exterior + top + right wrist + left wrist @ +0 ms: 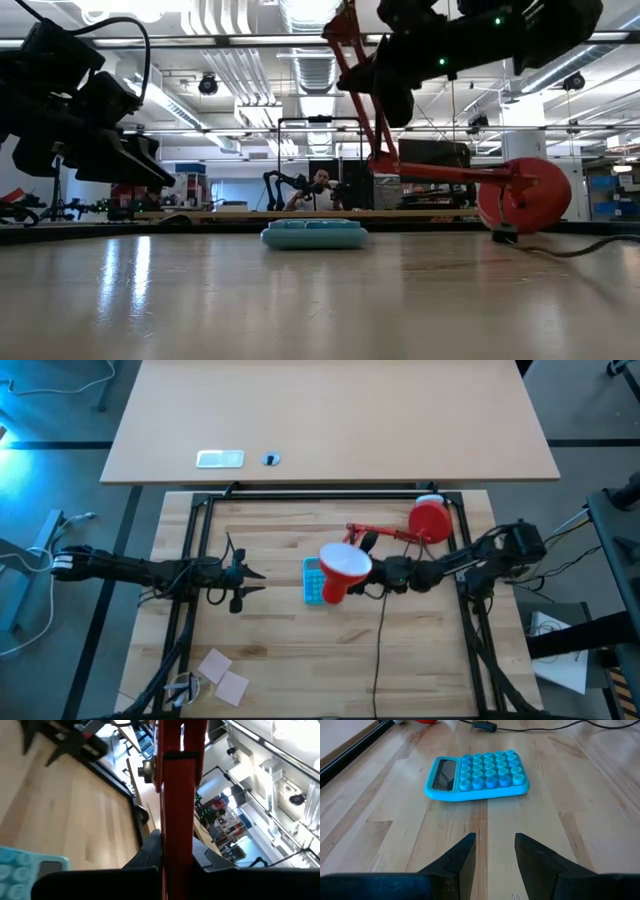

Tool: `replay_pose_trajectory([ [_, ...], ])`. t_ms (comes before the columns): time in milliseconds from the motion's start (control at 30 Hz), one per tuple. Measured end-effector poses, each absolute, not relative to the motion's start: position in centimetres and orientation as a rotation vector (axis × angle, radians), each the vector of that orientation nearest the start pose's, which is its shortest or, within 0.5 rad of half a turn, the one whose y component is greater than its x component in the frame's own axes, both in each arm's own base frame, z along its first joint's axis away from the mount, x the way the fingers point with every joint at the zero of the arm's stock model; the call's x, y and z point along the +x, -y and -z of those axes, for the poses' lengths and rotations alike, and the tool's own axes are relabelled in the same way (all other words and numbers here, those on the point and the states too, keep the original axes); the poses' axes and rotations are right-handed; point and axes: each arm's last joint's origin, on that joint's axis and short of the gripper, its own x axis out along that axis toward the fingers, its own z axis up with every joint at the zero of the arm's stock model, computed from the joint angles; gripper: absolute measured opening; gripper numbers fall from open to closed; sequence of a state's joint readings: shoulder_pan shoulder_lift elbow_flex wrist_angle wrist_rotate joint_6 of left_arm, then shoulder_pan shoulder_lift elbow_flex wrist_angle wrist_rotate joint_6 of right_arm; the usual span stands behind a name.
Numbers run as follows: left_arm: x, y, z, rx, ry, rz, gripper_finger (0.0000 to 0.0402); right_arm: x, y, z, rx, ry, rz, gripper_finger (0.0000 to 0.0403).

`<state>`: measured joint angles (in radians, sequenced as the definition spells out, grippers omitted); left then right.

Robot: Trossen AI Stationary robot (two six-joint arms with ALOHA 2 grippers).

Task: Screw lightbulb
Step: Prepare the orange desk lamp on the center

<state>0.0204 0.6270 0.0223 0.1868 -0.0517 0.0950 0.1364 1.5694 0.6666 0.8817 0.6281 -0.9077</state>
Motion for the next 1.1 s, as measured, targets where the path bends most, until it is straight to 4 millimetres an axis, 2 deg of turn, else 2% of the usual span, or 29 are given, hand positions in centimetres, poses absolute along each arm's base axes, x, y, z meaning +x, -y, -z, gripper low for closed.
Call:
replay_pose_trajectory([
  [267, 13.0, -0.5, -12.9, 0.102, -0.42, -0.063, 0.0127, 31.8, -6.3, -17.2, -0.958, -0.265, 0.34, 0.0017],
  [433, 13.0, -0.7, -13.0, 0.115, -0.413, -0.144, 0.0127, 32.5, -7.5, -15.0, -1.015, -0.317, 0.324, 0.0017],
  [567, 13.1, -0.8, -13.2, 0.135, -0.4, -0.182, 0.0127, 33.7, -7.8, -13.8, -1.064, -0.368, 0.356, 0.0031],
  [767, 13.0, -1.1, -13.2, 0.366, -0.439, -0.234, 0.0127, 35.1, -8.1, -12.1, -1.101, -0.419, 0.357, 0.003],
  [900, 13.0, -1.1, -13.2, 0.369, -0.438, -0.232, 0.0127, 35.6, -8.3, -10.9, -1.147, -0.473, 0.345, 0.0032],
  [1000, 13.1, -1.1, -13.4, 0.363, -0.417, -0.237, 0.0127, 36.0, -8.2, -10.7, -1.154, -0.488, 0.371, 0.004],
  [1100, 13.3, -1.0, -13.9, 0.208, -0.331, -0.256, 0.0127, 36.1, -8.2, -10.8, -1.174, -0.507, 0.397, 0.0045],
])
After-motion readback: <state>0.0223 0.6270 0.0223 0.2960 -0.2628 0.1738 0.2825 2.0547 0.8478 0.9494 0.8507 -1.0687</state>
